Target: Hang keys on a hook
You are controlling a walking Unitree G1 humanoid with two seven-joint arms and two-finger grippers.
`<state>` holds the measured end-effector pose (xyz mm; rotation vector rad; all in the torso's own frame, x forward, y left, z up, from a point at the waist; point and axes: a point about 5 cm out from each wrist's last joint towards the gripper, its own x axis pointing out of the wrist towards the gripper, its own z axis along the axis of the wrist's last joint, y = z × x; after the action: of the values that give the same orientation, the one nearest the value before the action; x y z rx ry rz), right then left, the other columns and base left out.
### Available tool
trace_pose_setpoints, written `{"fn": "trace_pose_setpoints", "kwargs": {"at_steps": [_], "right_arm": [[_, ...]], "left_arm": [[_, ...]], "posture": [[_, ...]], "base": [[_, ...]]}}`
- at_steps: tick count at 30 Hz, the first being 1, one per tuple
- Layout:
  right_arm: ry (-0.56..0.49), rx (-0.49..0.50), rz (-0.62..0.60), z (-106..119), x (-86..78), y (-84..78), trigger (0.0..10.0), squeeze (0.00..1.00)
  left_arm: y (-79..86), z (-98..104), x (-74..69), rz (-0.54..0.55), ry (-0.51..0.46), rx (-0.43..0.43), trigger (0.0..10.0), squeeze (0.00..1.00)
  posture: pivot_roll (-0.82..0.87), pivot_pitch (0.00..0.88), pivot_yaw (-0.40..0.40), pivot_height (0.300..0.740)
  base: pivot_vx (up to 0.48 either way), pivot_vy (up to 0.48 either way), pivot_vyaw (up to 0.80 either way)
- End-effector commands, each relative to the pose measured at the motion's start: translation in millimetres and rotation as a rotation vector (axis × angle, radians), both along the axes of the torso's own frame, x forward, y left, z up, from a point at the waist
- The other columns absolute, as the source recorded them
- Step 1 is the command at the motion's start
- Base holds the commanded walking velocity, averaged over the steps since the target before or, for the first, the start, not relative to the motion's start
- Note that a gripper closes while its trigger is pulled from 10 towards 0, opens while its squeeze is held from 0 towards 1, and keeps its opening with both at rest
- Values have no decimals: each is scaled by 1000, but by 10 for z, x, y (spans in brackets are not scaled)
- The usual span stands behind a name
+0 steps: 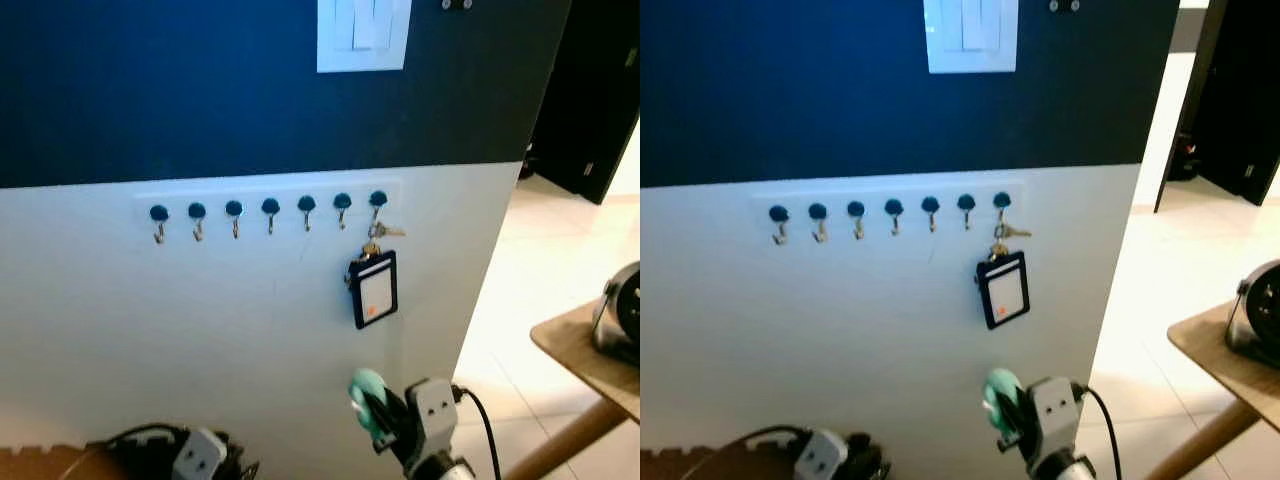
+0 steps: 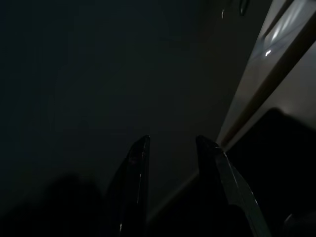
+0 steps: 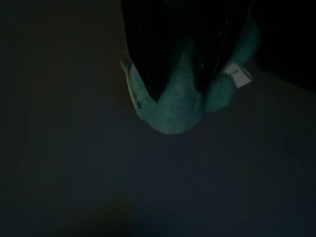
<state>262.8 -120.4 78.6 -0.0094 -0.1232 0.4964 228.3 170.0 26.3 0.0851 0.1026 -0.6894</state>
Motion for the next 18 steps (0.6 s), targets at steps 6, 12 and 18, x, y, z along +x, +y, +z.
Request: {"fn": "trace_pose_setpoints", "kwargs": {"at_steps": [6,12,18], "right_arm": [[-157,30,65,431,-16,163,10000,0],[-261,54,75,730,-13,222,10000,0],[-359,79,80,1051,-44,315,10000,0]], "left_arm": [[35,329,127,-28,-71,-115,10000,0],[61,503,186,-46,-118,-141,10000,0],[69,678,220,-68,-141,-159,10000,0]], "posture": [[41,48,31,740],[36,47,31,740],[37,48,26,740]], "base": [[0,0,0],[0,0,0],[0,0,0]]}}
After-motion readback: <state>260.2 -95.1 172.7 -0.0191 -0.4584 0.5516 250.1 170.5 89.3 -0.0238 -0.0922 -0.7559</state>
